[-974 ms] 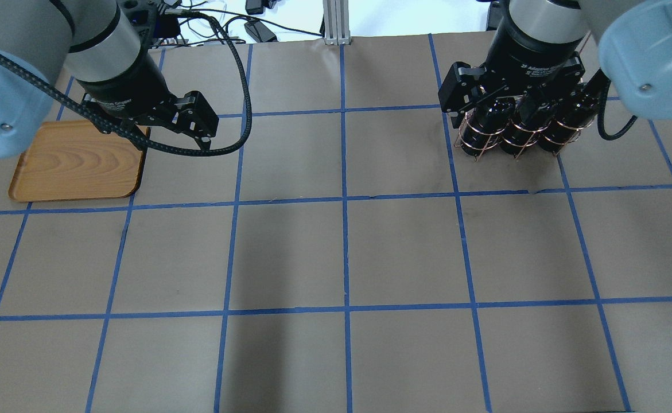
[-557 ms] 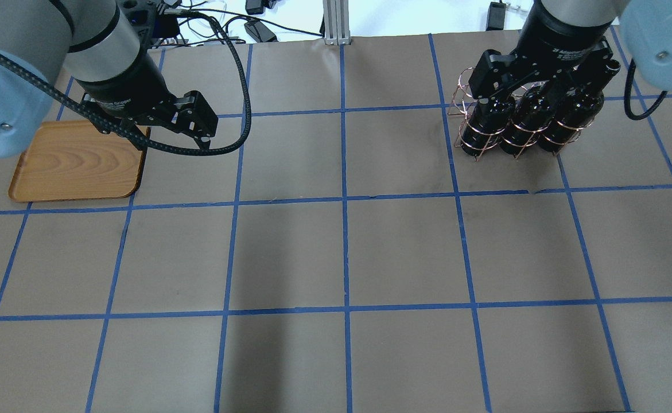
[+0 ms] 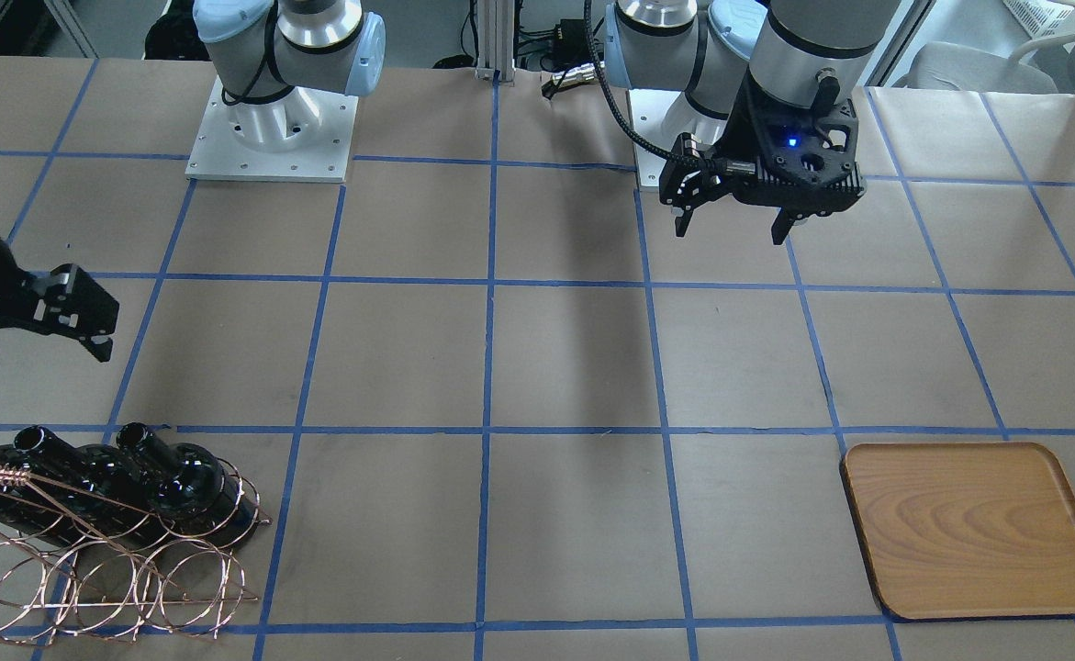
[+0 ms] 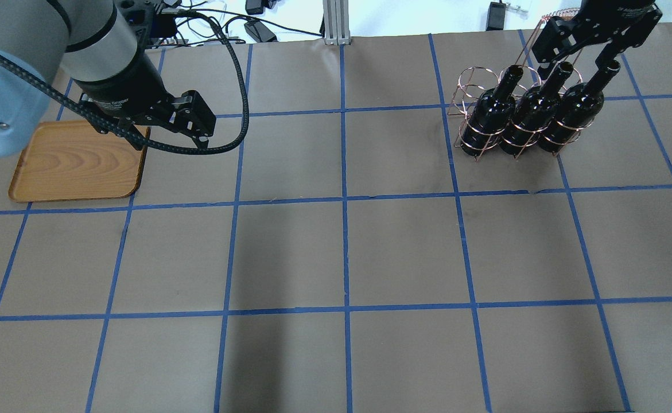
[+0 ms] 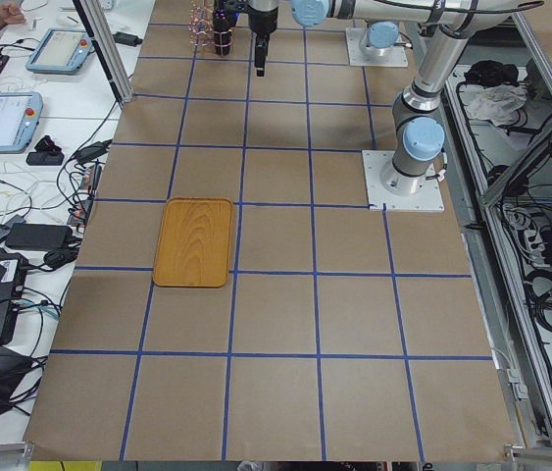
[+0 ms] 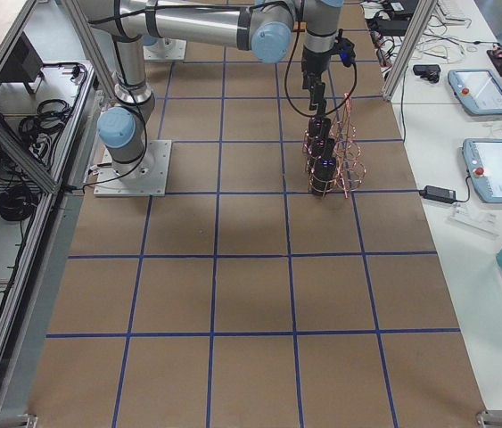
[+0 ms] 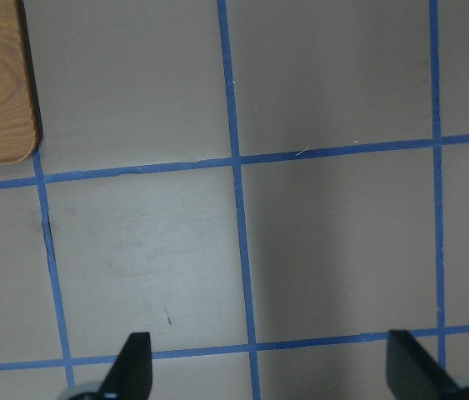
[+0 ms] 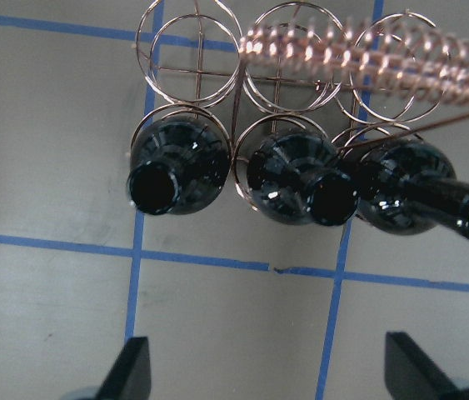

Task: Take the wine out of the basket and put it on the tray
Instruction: 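Lower the right gripper onto the nearest wine bottle neck and grasp it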

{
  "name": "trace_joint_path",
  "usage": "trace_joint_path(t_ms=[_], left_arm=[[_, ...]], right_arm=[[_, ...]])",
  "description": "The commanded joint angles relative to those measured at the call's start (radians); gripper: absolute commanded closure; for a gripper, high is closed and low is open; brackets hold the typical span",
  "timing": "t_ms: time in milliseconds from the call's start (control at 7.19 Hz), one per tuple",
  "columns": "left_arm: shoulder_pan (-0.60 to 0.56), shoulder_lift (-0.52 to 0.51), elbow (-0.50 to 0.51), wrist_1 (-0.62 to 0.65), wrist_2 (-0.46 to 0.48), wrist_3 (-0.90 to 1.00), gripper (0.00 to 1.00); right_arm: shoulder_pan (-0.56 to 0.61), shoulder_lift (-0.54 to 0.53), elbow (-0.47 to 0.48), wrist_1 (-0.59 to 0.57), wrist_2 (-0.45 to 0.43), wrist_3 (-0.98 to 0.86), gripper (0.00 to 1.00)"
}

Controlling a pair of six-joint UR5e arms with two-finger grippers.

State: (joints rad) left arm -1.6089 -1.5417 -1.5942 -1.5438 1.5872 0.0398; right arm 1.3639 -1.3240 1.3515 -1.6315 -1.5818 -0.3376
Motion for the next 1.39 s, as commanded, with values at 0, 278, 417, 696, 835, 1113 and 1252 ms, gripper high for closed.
trace_joint_path(t_ms=[0,278,417,696,835,1113,1252], left_arm=[[0.003,0.000,0.000,-0.001,0.000,0.000,0.00],[0.001,0.000,-0.001,0.001,0.000,0.000,0.00],[0.001,0.000,-0.004,0.001,0.000,0.000,0.00],[0.003,0.000,-0.006,0.001,0.000,0.000,0.00],[0.001,0.000,-0.006,0.001,0.000,0.000,0.00],[0.003,0.000,-0.006,0.001,0.000,0.000,0.00],[0.003,0.000,-0.006,0.001,-0.001,0.000,0.00]], right_arm=[[-0.014,0.081,-0.028,-0.034,0.000,-0.030,0.04],[-0.014,0.110,-0.026,-0.062,0.002,-0.021,0.07],[-0.014,0.120,-0.026,-0.065,0.000,-0.021,0.09],[-0.014,0.143,-0.025,-0.080,0.002,-0.018,0.21],[-0.014,0.147,-0.025,-0.080,0.002,-0.018,0.32],[-0.014,0.147,-0.026,-0.080,0.002,-0.018,0.67],[-0.014,0.141,-0.029,-0.080,0.005,-0.017,0.84]])
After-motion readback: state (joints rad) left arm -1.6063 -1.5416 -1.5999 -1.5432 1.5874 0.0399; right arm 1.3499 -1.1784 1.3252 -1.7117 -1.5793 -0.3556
